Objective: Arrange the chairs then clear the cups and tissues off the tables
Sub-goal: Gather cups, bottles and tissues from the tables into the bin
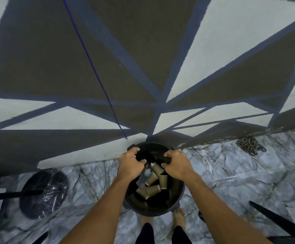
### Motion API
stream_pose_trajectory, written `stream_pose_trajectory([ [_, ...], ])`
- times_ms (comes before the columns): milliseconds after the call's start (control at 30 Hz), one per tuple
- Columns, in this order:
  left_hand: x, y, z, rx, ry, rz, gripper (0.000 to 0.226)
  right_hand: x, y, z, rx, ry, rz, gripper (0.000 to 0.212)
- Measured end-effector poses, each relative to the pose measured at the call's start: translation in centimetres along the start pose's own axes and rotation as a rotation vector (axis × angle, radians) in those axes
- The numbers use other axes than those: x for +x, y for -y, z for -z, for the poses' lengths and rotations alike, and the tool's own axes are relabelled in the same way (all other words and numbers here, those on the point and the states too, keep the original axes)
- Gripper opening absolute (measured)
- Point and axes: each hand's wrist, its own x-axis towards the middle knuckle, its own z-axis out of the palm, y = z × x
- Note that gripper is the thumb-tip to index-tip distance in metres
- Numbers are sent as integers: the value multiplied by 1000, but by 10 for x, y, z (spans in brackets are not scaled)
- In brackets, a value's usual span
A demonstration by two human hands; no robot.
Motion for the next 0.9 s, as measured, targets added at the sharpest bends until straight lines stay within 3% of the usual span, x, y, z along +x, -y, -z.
stream_pose_trajectory([
  [233,7,-21,-2,77,107,-155,43,-22,2,6,25,-92,-113,46],
  [400,-5,-64,-29,174,207,-320,44,-56,-26,31,68,-197,-232,36],
  [467,-18,-86,-47,223,262,-409,43,-78,-43,43,94,-251,-290,43],
  [700,-103,-169,-130,453,503,-725,40,-205,-123,70,192,-487,-524,51],
  [900,-228,-188,-210,642,717,-940,43,-362,-183,49,257,-628,-751,48],
])
